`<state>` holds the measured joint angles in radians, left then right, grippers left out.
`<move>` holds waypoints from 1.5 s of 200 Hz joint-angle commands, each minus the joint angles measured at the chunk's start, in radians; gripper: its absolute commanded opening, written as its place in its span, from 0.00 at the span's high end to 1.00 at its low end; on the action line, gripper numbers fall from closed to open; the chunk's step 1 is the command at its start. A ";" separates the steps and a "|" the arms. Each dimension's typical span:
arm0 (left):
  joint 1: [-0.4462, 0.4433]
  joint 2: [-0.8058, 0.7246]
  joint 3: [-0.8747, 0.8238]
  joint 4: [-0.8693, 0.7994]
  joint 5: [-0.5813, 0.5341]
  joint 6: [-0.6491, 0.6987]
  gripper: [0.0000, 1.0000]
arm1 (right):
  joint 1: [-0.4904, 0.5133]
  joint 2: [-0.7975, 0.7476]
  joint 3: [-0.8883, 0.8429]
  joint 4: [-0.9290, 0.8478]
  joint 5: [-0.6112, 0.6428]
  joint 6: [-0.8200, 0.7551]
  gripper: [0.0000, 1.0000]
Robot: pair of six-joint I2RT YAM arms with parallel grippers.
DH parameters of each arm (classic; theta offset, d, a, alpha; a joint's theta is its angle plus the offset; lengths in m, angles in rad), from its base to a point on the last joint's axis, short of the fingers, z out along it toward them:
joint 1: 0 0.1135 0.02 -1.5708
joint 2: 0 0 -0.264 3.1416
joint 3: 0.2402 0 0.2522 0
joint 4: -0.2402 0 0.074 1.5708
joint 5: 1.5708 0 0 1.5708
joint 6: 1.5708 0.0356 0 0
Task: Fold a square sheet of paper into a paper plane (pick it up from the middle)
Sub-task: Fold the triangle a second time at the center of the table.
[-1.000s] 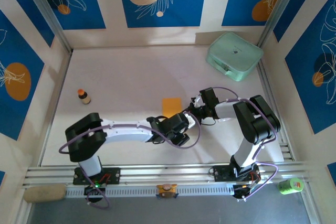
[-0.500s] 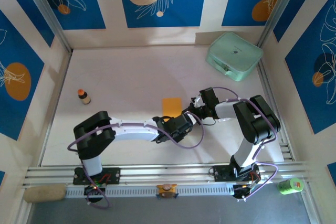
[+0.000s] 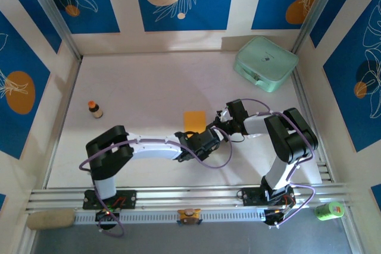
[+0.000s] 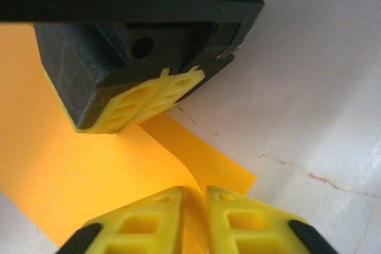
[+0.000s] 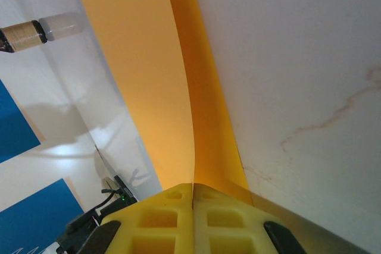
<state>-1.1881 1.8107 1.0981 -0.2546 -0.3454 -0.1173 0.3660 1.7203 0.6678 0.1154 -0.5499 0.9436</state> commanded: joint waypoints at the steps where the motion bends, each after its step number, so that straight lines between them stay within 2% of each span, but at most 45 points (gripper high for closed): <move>1: -0.002 0.000 0.016 -0.013 -0.009 0.006 0.89 | -0.006 -0.033 0.006 -0.030 -0.004 0.002 0.95; 16: 0.000 -0.004 0.017 -0.014 -0.004 0.002 0.97 | -0.007 -0.046 0.004 -0.035 0.003 0.000 0.93; 31: 0.005 -0.010 0.015 -0.012 0.014 -0.007 1.00 | -0.010 -0.061 0.002 -0.047 0.012 -0.003 0.91; 59: 0.022 -0.029 0.012 0.007 0.072 -0.031 1.00 | -0.036 -0.102 -0.013 -0.079 0.037 -0.013 0.85; 114: 0.123 -0.071 -0.026 0.138 0.334 -0.172 1.00 | -0.161 -0.291 -0.085 -0.202 0.141 -0.037 0.75; 148: 0.192 -0.070 -0.057 0.244 0.494 -0.277 1.00 | -0.207 -0.411 -0.105 -0.275 0.214 -0.048 0.78; 197: 0.268 -0.066 -0.112 0.390 0.632 -0.403 1.00 | -0.136 -0.485 -0.153 -0.217 0.285 -0.112 0.83; 216: 0.289 -0.069 -0.142 0.444 0.651 -0.448 1.00 | -0.136 -0.462 -0.159 -0.224 0.231 -0.084 0.85; 238: 0.301 -0.071 -0.159 0.457 0.655 -0.461 1.00 | -0.122 -0.413 -0.188 -0.116 0.118 -0.040 0.90; 268: 0.302 -0.071 -0.161 0.449 0.648 -0.461 1.00 | -0.071 -0.378 -0.204 -0.065 0.119 -0.008 0.94; 300: 0.302 -0.065 -0.158 0.448 0.652 -0.464 1.00 | -0.061 -0.346 -0.198 -0.058 0.125 -0.005 0.96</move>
<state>-0.8913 1.7607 0.9485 0.1738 0.2813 -0.5709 0.3012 1.3479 0.4690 0.0235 -0.3943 0.9218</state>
